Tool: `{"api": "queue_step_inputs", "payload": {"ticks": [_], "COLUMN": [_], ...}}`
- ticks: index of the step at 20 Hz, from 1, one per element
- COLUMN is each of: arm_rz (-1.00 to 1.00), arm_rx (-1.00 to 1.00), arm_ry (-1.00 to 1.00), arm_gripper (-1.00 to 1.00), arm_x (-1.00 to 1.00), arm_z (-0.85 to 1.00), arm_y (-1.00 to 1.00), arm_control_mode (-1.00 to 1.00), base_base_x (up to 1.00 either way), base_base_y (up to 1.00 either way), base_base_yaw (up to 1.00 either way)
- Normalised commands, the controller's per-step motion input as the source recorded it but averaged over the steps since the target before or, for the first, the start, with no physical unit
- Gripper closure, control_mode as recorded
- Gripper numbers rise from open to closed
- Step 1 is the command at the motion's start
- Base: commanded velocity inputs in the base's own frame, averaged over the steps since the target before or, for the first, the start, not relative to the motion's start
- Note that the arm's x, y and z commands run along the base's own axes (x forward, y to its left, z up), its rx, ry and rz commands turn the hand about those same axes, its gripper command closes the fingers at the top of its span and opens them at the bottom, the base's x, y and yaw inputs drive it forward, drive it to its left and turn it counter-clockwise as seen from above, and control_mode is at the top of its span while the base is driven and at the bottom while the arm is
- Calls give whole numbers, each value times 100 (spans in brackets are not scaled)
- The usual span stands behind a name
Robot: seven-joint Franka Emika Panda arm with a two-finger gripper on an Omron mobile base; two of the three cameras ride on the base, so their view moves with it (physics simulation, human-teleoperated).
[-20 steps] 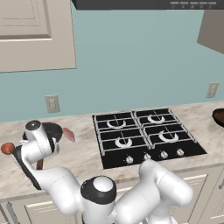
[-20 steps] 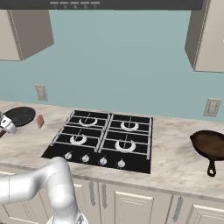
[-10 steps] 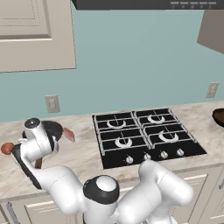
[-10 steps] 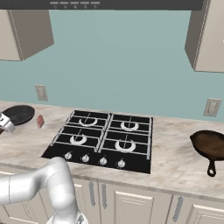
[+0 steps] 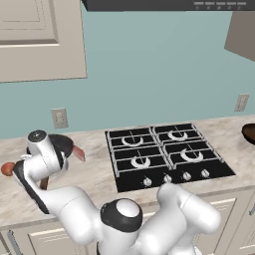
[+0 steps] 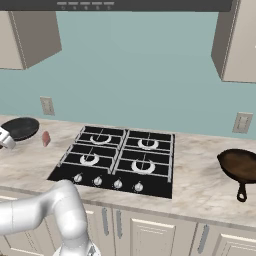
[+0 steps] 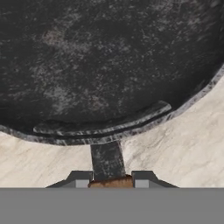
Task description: Place both pans onto different burners. Then place the onion and the steak on different pans.
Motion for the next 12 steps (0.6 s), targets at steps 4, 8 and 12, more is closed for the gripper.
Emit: {"api": "queue_step_inputs", "payload": {"ticks": [4,8,12], "arm_rz": [0,0,0], "arm_rx": [0,0,0], "arm_ry": [-3,-4,-6], "arm_gripper": [100,100,100], "arm_x": [-15,-15,-12], "arm_z": [24,21,13], "arm_y": [-12,-15,-17], "arm_control_mode": [-100,-100,-100], "base_base_x": [0,0,0], "base_base_y": [0,0,0], "base_base_yaw": [0,0,0]}}
